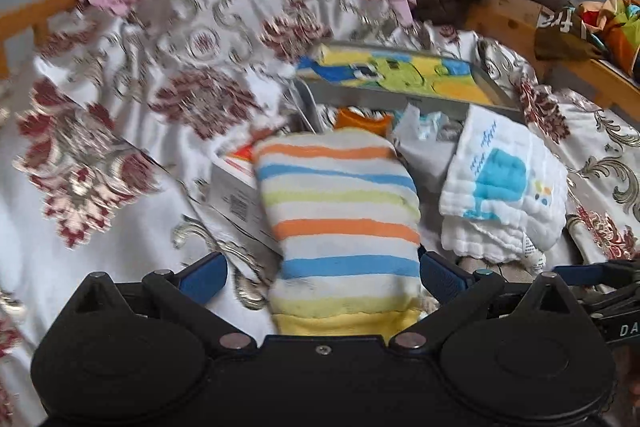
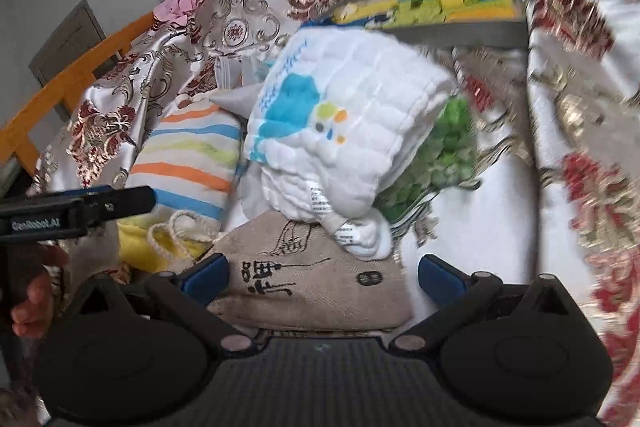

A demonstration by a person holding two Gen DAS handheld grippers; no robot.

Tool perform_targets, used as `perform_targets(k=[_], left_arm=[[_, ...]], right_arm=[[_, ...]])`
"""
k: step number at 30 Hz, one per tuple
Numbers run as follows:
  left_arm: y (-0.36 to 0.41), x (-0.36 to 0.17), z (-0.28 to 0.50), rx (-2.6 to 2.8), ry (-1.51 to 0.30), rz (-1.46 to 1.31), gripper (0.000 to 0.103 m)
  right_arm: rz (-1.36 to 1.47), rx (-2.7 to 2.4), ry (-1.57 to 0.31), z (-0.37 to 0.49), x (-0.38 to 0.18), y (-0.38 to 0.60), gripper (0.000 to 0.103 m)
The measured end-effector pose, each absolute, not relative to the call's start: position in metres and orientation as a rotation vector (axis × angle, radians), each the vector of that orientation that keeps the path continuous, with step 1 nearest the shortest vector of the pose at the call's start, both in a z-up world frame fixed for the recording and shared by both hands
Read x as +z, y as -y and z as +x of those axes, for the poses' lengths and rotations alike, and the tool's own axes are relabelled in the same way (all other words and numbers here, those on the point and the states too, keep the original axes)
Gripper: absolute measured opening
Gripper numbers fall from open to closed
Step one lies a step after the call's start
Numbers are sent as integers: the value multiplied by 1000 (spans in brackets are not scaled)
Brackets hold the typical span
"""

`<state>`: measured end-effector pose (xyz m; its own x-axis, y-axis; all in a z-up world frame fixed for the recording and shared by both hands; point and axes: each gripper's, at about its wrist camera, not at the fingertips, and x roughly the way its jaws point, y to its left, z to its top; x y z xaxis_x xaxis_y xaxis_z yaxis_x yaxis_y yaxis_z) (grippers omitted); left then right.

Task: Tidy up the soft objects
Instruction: 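Grasp the striped sock with the left tool while the right tool grasps the burlap pouch, then carry the sock and pouch over the cartoon-printed tray with both tools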

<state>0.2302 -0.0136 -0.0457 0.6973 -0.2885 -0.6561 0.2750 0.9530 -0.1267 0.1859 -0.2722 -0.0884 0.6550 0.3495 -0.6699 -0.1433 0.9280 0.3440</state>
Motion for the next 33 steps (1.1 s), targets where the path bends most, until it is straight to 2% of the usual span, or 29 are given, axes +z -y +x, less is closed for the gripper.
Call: perform_targets(k=[5, 10, 14, 21, 24, 29, 33], left_arm=[[13, -57, 241, -369, -813, -91, 101], [17, -63, 244, -399, -855, -148, 87], [16, -66, 246, -389, -889, -192, 67], [10, -67, 241, -371, -930, -261, 33], [13, -66, 233, -370, -948, -241, 25], [19, -56, 216, -377, -968, -190, 20], [18, -48, 205, -377, -988, -168, 17]], right_arm=[[296, 312, -836, 195, -93, 269, 103], [296, 333, -827, 191, -94, 262, 102], [269, 349, -819, 186, -91, 251, 93], [227, 395, -838, 168, -89, 232, 85], [177, 402, -832, 157, -84, 223, 76], [65, 416, -816, 134, -78, 207, 54], [-62, 420, -780, 124, -79, 192, 42]])
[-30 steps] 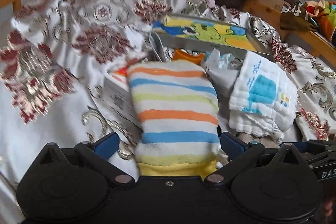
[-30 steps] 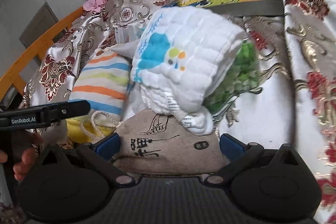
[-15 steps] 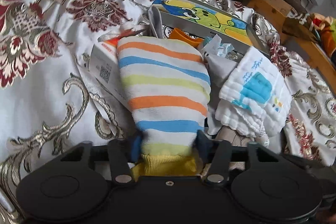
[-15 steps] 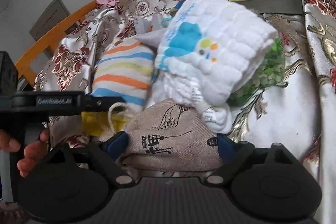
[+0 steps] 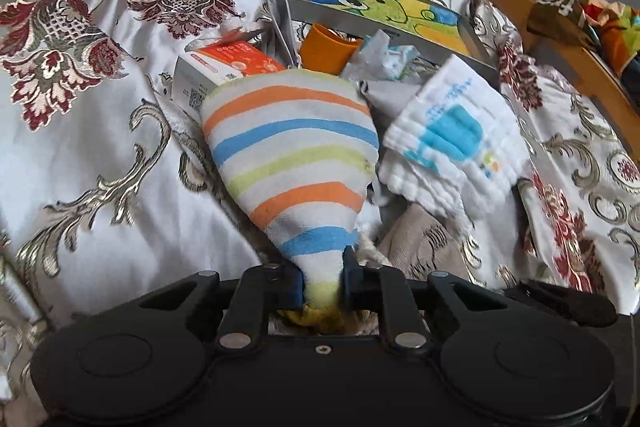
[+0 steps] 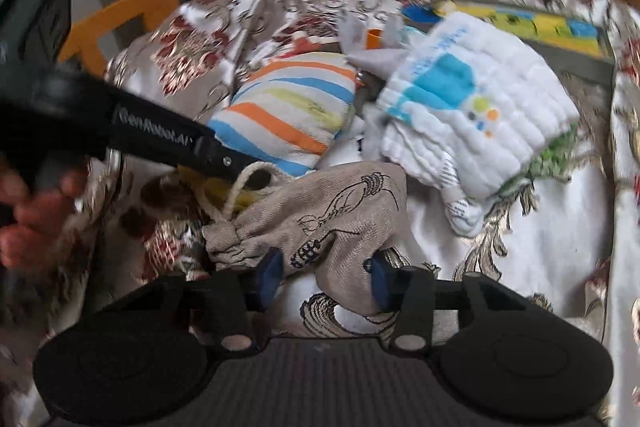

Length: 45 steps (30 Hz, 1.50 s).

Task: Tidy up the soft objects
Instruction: 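Carry the sock and pouch over the cartoon-printed tray with both tools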

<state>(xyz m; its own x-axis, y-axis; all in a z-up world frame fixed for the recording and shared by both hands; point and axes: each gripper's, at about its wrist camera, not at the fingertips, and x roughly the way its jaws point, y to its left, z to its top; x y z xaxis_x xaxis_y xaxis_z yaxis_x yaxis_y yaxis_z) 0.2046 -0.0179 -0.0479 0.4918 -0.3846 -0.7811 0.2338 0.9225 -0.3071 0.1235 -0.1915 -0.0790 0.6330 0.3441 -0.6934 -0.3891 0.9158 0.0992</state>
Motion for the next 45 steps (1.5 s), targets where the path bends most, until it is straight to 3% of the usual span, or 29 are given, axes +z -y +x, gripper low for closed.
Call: perform_targets(k=[4, 7, 16, 25, 34, 45], left_arm=[[17, -38, 191, -380, -998, -125, 16], [14, -27, 180, -367, -990, -105, 16], [7, 14, 162, -333, -855, -66, 14], [18, 69, 187, -330, -711, -83, 14], [64, 99, 270, -333, -609, -128, 14], [115, 73, 451, -359, -507, -197, 14]], right_arm=[[-142, 431, -731, 116, -81, 180, 26], [-181, 441, -679, 109, -77, 172, 20], [-200, 414, -456, 77, -40, 179, 18], [-96, 331, -336, 101, 5, 219, 19], [44, 250, -264, 189, 34, 281, 19], [4, 219, -311, 373, 27, 325, 19]])
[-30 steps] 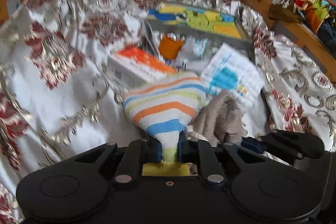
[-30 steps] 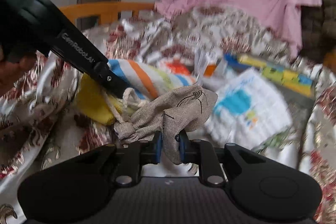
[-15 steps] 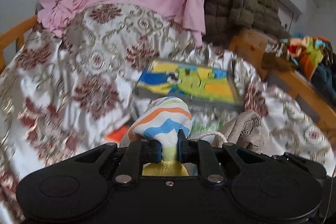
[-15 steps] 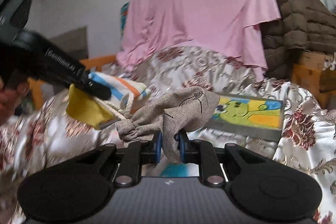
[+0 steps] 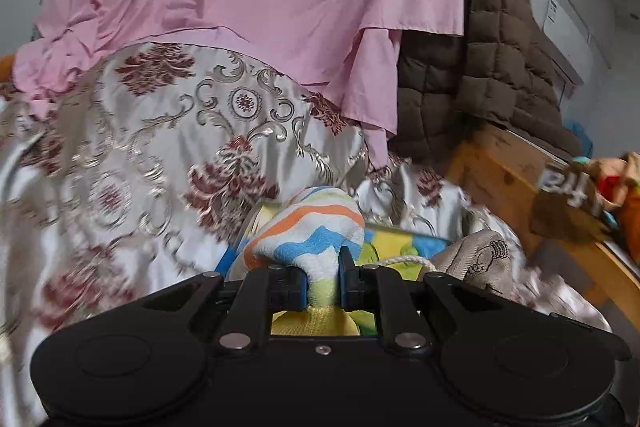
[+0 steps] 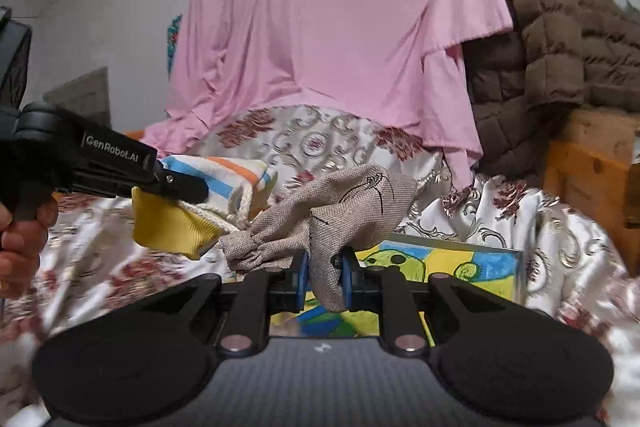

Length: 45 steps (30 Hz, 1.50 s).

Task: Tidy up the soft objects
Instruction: 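Carry the sock and pouch over the cartoon-printed tray with both tools, then open both tools to drop the sock and pouch into the tray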

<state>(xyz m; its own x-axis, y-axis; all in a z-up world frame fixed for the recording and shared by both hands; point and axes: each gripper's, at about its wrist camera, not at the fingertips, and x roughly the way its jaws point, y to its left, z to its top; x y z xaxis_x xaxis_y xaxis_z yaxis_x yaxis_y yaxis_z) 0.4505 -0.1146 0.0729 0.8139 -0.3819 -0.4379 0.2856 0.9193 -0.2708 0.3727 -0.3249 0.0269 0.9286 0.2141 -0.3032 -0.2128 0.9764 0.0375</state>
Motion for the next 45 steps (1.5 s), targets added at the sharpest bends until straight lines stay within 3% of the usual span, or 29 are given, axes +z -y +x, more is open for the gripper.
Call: perform_targets(k=[7, 17, 22, 24, 28, 33, 37, 40, 42, 45], left_arm=[[138, 24, 532, -351, -564, -208, 15], [158, -33, 548, -356, -687, -158, 17], [160, -39, 537, -313, -724, -154, 30], [158, -35, 529, -290, -718, -157, 42], [153, -18, 508, -253, -690, -179, 60], [148, 14, 468, -255, -631, -200, 70], [144, 41, 429, -272, -563, -196, 72], [138, 62, 391, -251, -485, -197, 77], [133, 74, 364, -233, -439, -203, 86], [121, 88, 324, -219, -384, -216, 89]], right_arm=[[2, 154, -416, 438, -16, 342, 19], [40, 110, -553, 442, -51, 358, 25], [60, 99, -576, 433, -50, 362, 45], [60, 90, -573, 424, -45, 364, 46], [70, 90, -541, 398, -25, 367, 60], [66, 95, -471, 353, 16, 366, 74], [61, 100, -410, 314, 53, 359, 86], [44, 104, -368, 282, 77, 349, 92], [43, 108, -345, 261, 91, 342, 94], [47, 116, -312, 228, 108, 331, 97]])
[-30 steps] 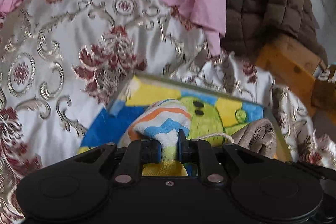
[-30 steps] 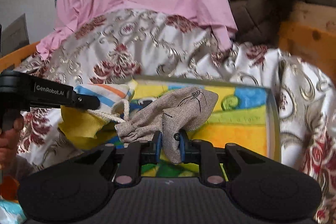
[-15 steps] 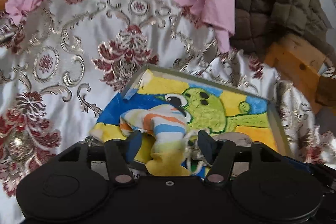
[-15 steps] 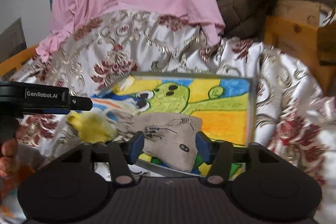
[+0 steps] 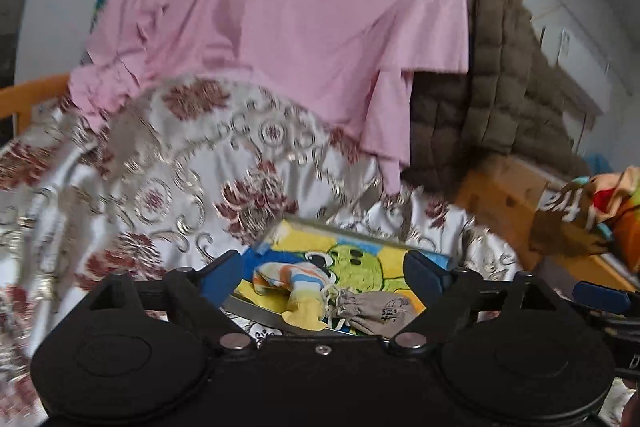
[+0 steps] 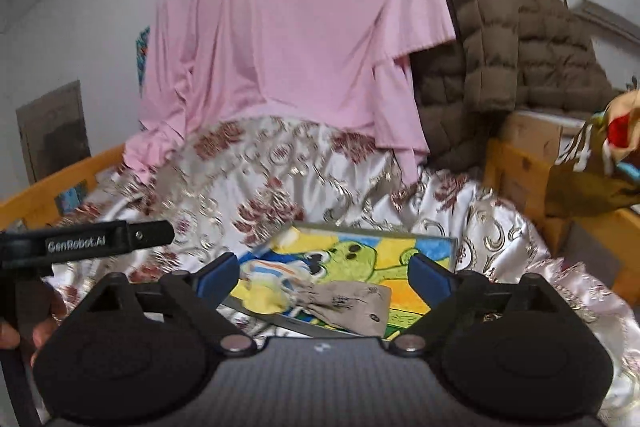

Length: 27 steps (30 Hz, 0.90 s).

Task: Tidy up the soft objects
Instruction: 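Open both tools to drop the sock and pouch into the tray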

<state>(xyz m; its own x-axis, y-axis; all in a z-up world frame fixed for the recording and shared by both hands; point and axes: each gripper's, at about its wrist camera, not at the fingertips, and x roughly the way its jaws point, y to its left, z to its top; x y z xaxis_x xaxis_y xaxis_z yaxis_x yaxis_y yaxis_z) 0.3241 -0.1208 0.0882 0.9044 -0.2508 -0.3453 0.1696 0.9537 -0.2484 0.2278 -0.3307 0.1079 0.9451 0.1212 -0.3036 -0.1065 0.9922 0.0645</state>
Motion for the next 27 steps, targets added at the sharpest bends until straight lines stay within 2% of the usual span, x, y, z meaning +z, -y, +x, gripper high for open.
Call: perform_targets(k=[5, 12, 27], left_arm=[[100, 103, 264, -216, -329, -207, 93], [67, 108, 194, -213, -290, -171, 98], [16, 74, 101, -173, -297, -125, 102]], right_arm=[[49, 113, -258, 175, 124, 311, 101], [15, 125, -224, 113, 128, 276, 103], [29, 84, -250, 37, 80, 223, 103]])
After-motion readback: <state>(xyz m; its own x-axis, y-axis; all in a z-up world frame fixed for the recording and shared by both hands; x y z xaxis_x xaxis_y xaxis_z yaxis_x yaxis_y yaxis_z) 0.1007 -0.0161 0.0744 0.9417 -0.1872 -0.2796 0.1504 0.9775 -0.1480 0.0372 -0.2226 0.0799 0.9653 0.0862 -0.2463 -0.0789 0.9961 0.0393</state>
